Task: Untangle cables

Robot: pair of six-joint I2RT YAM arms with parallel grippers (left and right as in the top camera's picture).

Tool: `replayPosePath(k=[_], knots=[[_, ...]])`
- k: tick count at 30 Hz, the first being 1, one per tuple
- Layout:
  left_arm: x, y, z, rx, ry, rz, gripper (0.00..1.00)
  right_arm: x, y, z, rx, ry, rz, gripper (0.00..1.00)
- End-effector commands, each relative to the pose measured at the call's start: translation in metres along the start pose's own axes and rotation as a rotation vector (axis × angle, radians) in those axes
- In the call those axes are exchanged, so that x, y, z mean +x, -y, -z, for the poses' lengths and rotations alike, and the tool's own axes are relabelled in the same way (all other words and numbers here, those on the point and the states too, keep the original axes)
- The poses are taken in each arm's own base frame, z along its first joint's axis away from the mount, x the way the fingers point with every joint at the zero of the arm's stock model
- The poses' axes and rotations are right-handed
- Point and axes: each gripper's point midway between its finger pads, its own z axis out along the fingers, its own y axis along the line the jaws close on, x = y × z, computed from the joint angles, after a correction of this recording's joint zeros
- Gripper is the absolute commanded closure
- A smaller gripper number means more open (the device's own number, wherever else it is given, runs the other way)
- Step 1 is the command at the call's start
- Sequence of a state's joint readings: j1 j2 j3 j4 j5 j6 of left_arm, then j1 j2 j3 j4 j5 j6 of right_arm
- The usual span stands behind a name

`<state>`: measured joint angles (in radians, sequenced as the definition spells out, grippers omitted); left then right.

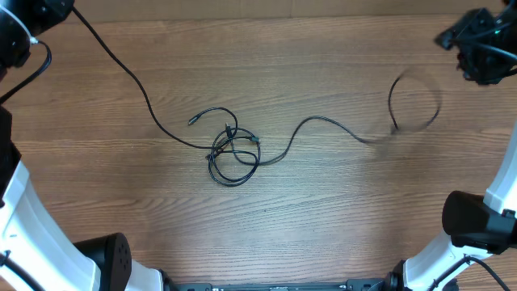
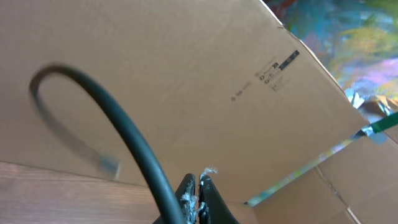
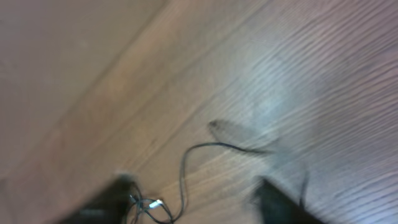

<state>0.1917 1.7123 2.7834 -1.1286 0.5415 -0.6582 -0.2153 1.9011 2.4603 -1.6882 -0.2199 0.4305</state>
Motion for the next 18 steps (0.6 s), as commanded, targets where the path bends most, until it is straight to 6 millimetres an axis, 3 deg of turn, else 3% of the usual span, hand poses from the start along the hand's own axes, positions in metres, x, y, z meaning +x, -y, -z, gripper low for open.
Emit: replayPosePath(k=[1,4,7,10,18], knots=[[-0.005,0.001,-0.008,0.022,0.009,0.099,0.96,0.018,-0.016,-0.011,-0.094,-0.093,0.146,0.01],[-0.019,0.036,-0.004,0.189,0.026,0.179,0.96,0.047,-0.047,-0.012,-0.288,-0.206,0.317,0.0],[-0.03,0.064,0.004,0.315,0.023,0.298,0.96,0.079,-0.093,0.004,-0.567,-0.277,0.516,0.0],[-0.035,0.069,0.006,0.34,0.019,0.398,0.96,0.118,-0.134,0.023,-0.792,-0.317,0.711,0.0],[-0.034,0.079,0.007,0.373,-0.014,0.539,0.96,0.23,-0.215,0.031,-1.008,-0.387,1.118,0.0]])
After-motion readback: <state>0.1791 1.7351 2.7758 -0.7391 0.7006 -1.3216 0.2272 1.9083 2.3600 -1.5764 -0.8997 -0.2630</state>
